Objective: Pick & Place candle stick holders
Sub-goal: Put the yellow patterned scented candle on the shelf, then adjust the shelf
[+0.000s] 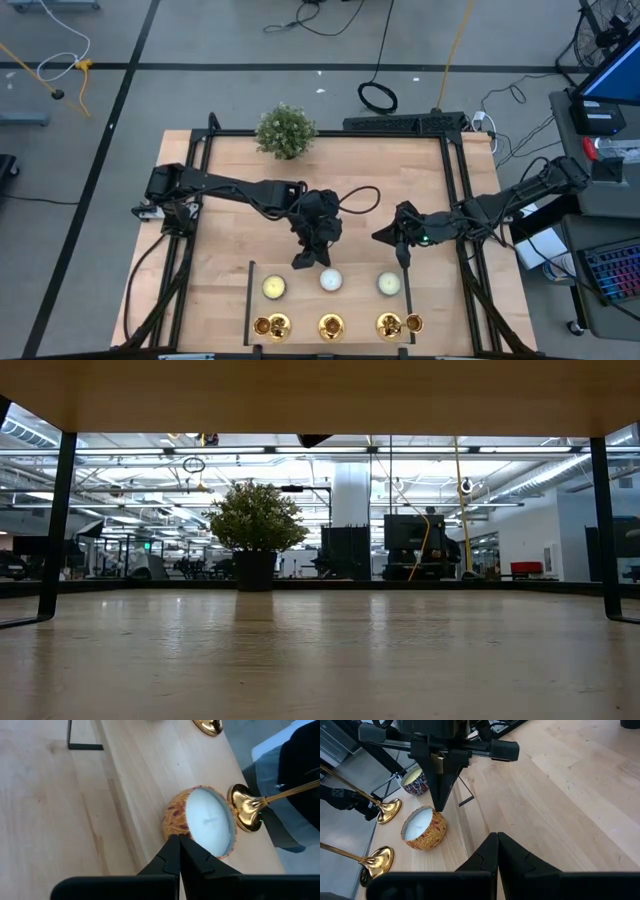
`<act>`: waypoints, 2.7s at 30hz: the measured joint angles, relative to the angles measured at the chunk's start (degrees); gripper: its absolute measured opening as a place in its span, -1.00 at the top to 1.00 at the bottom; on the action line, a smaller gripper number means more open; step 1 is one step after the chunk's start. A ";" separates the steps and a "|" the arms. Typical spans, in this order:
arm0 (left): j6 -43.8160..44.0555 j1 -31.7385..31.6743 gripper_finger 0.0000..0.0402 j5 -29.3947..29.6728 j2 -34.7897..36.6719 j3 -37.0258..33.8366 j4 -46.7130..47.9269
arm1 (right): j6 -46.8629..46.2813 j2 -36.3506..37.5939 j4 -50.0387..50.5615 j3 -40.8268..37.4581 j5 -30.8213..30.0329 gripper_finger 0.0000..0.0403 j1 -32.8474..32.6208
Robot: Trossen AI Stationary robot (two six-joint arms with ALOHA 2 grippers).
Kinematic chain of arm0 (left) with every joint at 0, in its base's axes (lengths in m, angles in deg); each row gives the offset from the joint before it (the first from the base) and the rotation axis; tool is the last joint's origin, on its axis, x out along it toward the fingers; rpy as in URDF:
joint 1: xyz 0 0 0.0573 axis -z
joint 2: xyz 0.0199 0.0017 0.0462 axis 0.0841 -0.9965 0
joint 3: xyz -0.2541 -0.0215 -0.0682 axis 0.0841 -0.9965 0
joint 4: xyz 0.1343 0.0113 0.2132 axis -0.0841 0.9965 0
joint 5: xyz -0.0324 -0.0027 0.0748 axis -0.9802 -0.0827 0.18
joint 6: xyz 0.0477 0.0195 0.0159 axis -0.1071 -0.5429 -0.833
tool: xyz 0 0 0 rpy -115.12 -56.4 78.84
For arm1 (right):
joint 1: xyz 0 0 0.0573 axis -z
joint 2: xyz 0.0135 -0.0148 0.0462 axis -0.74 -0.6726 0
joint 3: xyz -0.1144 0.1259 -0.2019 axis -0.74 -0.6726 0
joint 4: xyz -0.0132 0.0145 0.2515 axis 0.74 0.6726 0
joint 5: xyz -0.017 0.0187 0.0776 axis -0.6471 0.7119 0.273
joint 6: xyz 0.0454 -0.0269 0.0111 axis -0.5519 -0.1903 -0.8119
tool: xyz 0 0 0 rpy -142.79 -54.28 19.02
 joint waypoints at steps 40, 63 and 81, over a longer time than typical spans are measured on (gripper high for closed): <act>1.93 -1.03 1.00 7.26 0.02 -0.02 2.77 | -5.00 0.02 20.15 0.04 -1.92 1.00 0.20; 2.52 -1.77 1.00 9.18 0.04 -0.02 2.75 | -5.53 -2.95 21.91 0.04 8.28 1.00 -0.98; 2.50 -1.55 1.00 8.35 0.04 -0.02 2.75 | -6.12 0.81 21.87 0.04 16.04 1.00 -1.01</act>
